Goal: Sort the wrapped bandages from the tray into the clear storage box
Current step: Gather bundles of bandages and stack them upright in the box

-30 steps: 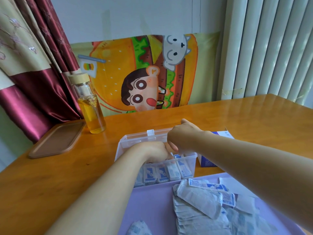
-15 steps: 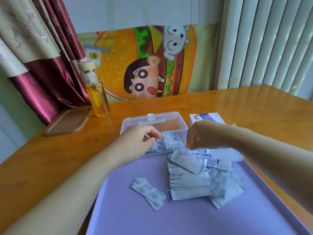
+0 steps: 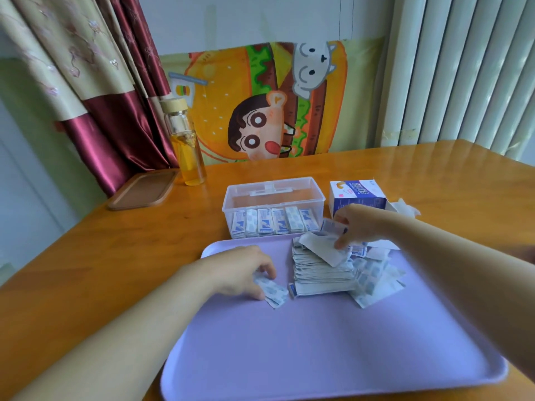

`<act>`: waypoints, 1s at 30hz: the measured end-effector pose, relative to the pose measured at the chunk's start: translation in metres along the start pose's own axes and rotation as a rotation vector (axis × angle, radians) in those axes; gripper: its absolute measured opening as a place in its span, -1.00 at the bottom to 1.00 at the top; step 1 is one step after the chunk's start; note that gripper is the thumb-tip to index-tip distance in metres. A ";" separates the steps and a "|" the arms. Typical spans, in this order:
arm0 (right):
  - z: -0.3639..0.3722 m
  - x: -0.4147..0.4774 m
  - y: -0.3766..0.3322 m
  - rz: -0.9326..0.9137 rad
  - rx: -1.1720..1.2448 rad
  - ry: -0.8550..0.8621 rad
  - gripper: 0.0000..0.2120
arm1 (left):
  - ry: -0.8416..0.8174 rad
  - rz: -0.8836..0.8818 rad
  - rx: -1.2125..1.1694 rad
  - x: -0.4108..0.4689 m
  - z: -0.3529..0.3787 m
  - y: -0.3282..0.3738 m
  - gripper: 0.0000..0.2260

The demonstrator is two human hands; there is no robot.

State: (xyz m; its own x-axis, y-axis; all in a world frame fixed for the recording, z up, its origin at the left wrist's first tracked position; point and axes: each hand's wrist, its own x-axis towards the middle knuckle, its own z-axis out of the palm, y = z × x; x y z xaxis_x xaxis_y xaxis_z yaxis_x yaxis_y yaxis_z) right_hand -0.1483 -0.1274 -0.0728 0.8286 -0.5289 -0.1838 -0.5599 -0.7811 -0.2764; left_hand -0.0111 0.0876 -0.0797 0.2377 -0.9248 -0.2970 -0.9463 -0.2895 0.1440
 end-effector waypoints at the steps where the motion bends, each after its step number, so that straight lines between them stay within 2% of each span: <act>1: 0.000 -0.003 0.000 0.001 -0.024 0.019 -0.75 | -0.006 -0.006 0.001 0.001 0.000 0.001 -0.66; 5: -0.006 -0.016 0.002 0.013 0.013 0.092 -0.83 | -0.078 -0.066 -0.022 0.007 -0.003 0.004 -0.69; 8: -0.011 -0.022 0.004 0.062 0.266 0.074 -0.74 | -0.137 -0.116 -0.014 0.011 -0.006 0.007 -0.68; 10: -0.014 -0.028 -0.002 0.046 0.352 0.035 -0.71 | -0.161 -0.143 0.007 0.012 -0.009 0.009 -0.66; 12: -0.012 -0.035 -0.012 -0.043 0.272 -0.025 -0.70 | -0.185 -0.162 0.032 0.013 -0.011 0.012 -0.64; 15: -0.006 -0.042 -0.026 -0.118 0.222 -0.105 -0.80 | -0.219 -0.184 0.062 0.012 -0.012 0.016 -0.63; 18: -0.005 -0.037 -0.031 -0.104 -0.003 -0.014 -0.66 | -0.220 -0.213 0.085 0.009 -0.012 0.017 -0.68; 21: 0.003 -0.028 -0.031 -0.032 -0.108 0.057 -0.48 | -0.217 -0.235 0.098 0.004 -0.011 0.017 -0.69; 26: 0.012 -0.023 -0.027 0.042 -0.006 0.006 -0.50 | -0.235 -0.268 0.046 -0.002 -0.009 0.016 -0.56; 30: 0.008 -0.022 -0.019 0.079 0.113 0.019 -0.57 | -0.276 -0.268 0.069 -0.005 -0.007 0.013 -0.69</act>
State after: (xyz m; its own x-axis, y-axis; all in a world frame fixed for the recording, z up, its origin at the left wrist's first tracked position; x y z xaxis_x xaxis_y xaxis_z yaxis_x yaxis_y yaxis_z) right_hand -0.1562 -0.0982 -0.0706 0.7811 -0.5941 -0.1920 -0.6186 -0.6949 -0.3666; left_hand -0.0237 0.0869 -0.0697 0.4198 -0.7149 -0.5592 -0.8734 -0.4858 -0.0345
